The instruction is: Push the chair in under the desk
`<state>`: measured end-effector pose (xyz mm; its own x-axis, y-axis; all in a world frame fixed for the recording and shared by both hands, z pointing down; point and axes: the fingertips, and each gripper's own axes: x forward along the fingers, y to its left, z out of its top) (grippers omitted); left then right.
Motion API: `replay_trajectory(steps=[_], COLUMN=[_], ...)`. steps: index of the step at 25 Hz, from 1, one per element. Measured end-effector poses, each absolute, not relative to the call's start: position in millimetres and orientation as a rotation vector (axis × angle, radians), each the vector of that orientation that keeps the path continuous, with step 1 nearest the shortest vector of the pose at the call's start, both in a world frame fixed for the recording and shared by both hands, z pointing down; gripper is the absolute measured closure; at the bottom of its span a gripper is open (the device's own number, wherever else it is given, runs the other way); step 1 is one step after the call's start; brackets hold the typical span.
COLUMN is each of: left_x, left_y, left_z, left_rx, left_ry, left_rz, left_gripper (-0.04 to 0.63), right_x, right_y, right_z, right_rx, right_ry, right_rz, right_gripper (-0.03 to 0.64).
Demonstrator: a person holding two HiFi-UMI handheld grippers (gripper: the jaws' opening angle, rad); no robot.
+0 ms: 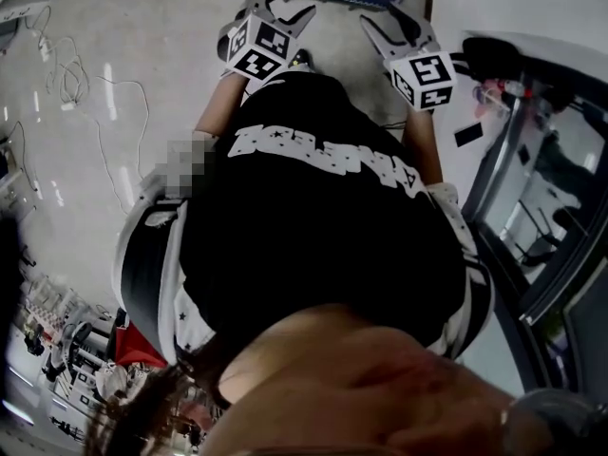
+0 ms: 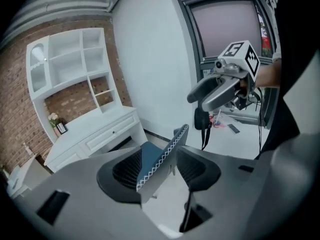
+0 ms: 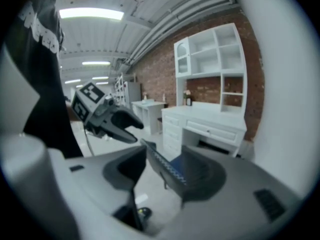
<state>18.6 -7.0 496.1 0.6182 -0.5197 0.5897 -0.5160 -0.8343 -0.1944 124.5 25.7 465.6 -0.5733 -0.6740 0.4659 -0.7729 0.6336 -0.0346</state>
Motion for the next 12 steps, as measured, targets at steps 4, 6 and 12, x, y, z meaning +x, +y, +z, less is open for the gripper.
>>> replay_trajectory(steps=[4,6,12], left_x=[15,14,19], left_y=[-19,-25,-34], left_z=[526,535,563], left_rx=[-2.687,-2.645,-2.519], left_ry=[0.832,0.8,0.684], left_rz=[-1.204,-1.252,-1.358], left_gripper=[0.336,0.327,0.327], right_x=[119,117,120], right_y=[12,6,-6], right_z=[495,508,548], right_rx=[1.042,0.994,0.887], right_ry=[-2.362,-2.293,-2.13], right_rz=[0.281,0.246,0.148], right_gripper=[0.392,0.388,0.387])
